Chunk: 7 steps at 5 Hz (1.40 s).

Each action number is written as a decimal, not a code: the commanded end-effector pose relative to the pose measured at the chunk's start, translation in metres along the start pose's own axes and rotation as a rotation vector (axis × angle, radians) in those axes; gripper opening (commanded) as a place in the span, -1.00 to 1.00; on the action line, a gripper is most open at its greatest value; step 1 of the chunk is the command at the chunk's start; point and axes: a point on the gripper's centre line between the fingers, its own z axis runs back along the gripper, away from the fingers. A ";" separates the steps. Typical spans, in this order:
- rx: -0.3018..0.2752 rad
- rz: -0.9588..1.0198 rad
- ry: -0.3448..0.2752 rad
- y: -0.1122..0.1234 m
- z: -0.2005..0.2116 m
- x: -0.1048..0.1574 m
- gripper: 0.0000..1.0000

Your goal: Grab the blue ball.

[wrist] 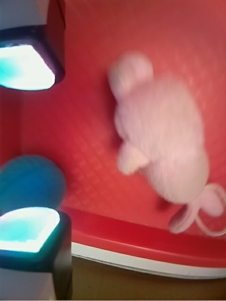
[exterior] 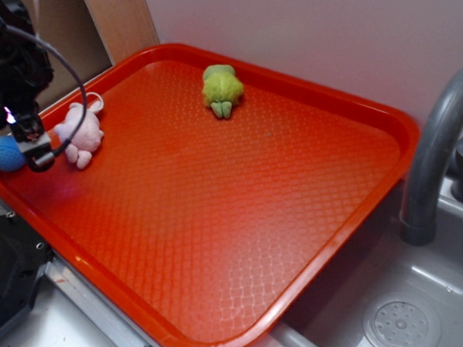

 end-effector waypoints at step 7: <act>0.078 0.013 0.041 0.030 -0.026 -0.041 1.00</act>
